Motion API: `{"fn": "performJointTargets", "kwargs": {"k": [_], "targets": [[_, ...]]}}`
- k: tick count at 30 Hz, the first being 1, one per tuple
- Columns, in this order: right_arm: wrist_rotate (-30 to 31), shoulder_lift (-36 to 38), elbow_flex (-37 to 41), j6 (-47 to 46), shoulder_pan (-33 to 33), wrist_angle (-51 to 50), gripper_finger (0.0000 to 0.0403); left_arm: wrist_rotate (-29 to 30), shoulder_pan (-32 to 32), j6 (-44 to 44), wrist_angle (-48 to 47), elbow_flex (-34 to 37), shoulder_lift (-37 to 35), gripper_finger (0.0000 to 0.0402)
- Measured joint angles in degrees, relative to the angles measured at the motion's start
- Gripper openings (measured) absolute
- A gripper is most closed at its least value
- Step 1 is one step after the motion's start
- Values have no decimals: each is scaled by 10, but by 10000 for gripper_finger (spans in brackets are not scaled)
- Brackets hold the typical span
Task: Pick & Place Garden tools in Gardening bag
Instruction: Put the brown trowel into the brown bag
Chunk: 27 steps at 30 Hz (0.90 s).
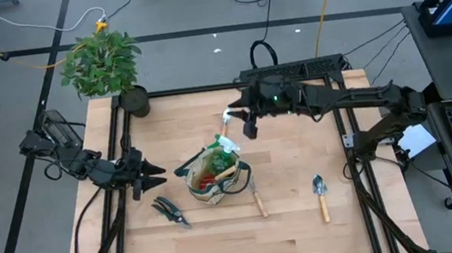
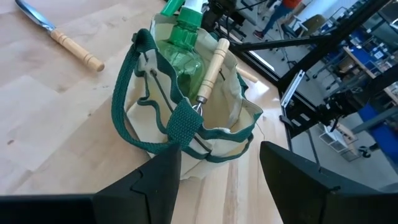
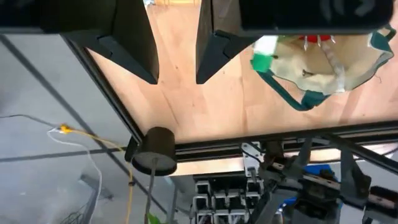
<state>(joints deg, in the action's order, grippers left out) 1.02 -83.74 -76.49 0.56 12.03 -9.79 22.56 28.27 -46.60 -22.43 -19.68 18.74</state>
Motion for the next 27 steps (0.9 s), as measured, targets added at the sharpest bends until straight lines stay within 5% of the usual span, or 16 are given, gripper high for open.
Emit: {"fn": "performJointTargets", "kwargs": {"k": [19, 27], "targets": [[-267, -90, 0, 62, 199, 1, 100, 64, 0, 92, -1, 0, 0, 223], [-313, -165, 0, 94, 222, 23, 100, 93, 0, 90, -1, 0, 0, 223]]}}
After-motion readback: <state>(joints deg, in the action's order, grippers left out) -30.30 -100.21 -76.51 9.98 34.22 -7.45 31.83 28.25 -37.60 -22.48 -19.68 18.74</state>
